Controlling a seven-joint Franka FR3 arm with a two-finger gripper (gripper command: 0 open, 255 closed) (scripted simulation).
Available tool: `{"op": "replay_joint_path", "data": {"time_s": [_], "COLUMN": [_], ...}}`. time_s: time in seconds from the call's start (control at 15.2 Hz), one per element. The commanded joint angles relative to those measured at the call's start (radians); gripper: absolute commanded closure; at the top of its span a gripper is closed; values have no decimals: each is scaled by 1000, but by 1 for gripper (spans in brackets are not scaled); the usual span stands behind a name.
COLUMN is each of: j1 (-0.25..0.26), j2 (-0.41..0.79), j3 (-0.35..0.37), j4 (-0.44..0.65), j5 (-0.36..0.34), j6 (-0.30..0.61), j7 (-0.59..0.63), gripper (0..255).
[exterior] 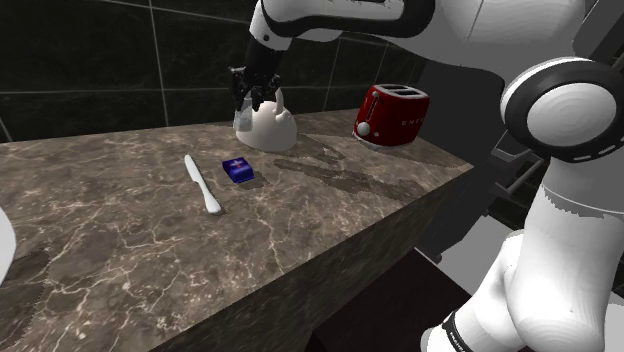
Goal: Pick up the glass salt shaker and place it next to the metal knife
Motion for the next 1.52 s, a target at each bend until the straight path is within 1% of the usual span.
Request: {"op": "replay_joint_path", "data": {"time_s": [0.0, 0.73, 1.25, 1.32, 1.45], "j1": [0, 2, 2, 2, 2], "j2": [-6, -3, -3, -3, -3], "j3": [0, 2, 2, 2, 2], "j4": [-33, -181, -181, -181, -181], "j5": [0, 5, 5, 5, 5], "j6": [28, 178, 178, 178, 178], "j7": [-2, -10, -10, -10, -10], "gripper": [255, 255, 255, 0, 0]}}
